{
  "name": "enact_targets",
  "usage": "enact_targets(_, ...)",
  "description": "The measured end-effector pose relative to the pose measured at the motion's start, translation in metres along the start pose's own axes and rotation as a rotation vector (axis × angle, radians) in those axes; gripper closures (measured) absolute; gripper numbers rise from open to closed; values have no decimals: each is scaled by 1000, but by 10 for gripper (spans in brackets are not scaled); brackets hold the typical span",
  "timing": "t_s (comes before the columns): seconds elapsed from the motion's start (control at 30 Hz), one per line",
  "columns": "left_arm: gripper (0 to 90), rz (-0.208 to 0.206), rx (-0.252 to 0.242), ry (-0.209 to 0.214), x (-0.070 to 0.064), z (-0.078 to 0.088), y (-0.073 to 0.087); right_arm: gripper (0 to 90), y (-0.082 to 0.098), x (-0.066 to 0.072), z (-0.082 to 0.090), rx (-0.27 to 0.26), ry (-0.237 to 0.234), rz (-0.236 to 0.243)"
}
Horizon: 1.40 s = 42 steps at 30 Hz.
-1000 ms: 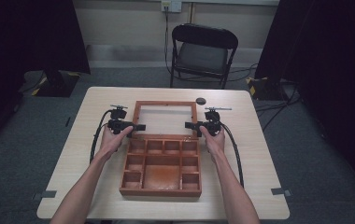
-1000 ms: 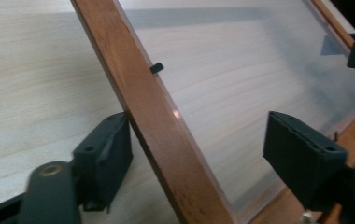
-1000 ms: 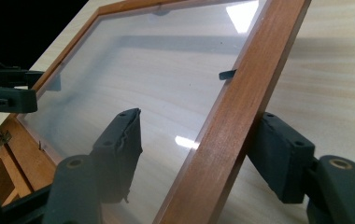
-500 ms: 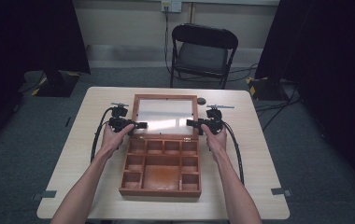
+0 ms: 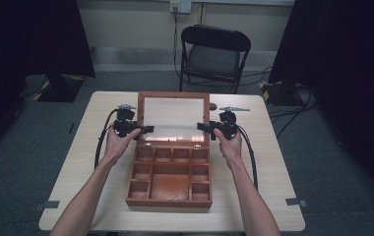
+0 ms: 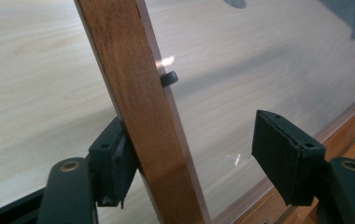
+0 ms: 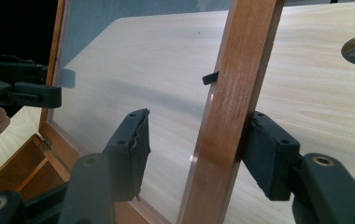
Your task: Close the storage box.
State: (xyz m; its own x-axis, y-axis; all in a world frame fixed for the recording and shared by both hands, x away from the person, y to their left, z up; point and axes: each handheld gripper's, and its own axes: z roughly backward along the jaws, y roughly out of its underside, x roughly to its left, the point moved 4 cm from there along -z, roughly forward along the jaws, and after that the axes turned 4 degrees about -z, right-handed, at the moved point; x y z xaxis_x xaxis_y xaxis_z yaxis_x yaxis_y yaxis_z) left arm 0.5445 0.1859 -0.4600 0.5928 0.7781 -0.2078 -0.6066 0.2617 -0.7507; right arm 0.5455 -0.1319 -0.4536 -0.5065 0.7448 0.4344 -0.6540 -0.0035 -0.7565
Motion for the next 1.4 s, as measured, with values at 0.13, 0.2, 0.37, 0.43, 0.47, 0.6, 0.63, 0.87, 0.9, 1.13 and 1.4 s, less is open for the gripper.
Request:
enact_targets(0.13, 329, -6, -7, 1, -1, 4, -2, 422, -2, 4, 3, 6, 7, 15)
enact_targets(0.2, 335, -3, -26, 10, -2, 8, -4, 422, -4, 8, 5, 3, 9, 22)
enact_targets(0.37, 342, -32, -41, -5, -7, 16, -8, 400, -6, 16, 11, -4, 15, 42)
enact_targets(0.43, 334, -47, -40, -6, -8, 18, -8, 395, -7, 20, 14, -4, 27, 46)
enact_targets(0.47, 334, -43, -45, 0, -9, 20, -8, 393, -8, 21, 15, -6, 28, 45)
enact_targets(0.6, 355, -42, -85, 19, -11, 29, -11, 397, -9, 27, 19, -13, 32, 56)
enact_targets(0.63, 368, -51, -85, 16, -12, 31, -11, 394, -10, 29, 21, -18, 31, 61)
enact_targets(0.87, 372, -76, -104, 0, -18, 37, -8, 401, -9, 34, 25, -10, 50, 75)
enact_targets(0.9, 375, -69, -111, 4, -19, 39, -8, 402, -9, 35, 25, -11, 51, 75)
enact_targets(1.13, 376, -95, -113, 15, -24, 46, -6, 394, -7, 41, 31, -10, 59, 92)
enact_targets(1.4, 365, -119, -140, 11, -35, 58, 0, 361, 1, 53, 43, -19, 45, 103)
